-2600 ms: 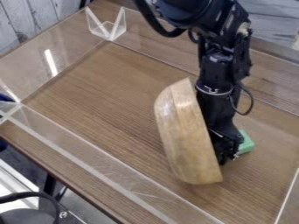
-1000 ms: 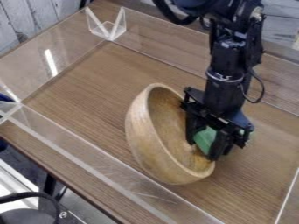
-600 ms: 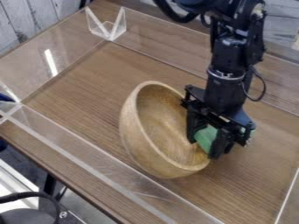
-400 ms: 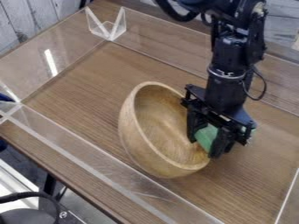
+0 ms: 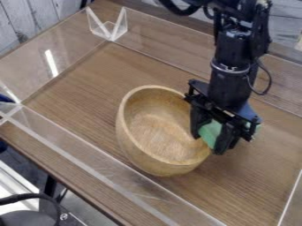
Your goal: Put the green block in the brown bowl
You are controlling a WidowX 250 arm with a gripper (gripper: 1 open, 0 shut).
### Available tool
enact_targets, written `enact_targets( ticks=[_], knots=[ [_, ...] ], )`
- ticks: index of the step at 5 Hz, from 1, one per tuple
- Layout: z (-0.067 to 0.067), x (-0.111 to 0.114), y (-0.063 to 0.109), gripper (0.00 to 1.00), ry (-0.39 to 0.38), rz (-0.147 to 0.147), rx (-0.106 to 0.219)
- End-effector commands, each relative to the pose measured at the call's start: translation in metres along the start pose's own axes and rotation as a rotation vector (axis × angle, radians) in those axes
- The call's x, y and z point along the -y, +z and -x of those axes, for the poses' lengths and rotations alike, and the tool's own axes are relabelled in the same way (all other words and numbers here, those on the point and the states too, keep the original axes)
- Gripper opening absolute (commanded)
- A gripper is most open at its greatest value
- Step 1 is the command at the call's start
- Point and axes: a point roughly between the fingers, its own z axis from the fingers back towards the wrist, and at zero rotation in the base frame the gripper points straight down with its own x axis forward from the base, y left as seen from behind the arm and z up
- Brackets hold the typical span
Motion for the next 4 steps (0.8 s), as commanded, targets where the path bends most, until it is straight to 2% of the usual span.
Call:
enact_targets(
  ticks=[1,4],
  knots=[
    [-0.0113,0.0035,0.0218,0.00,-0.029,-0.005,0.091],
    [-0.0131,0.0062,0.0213,0.00,-0.045,-0.001,0.095]
  ],
)
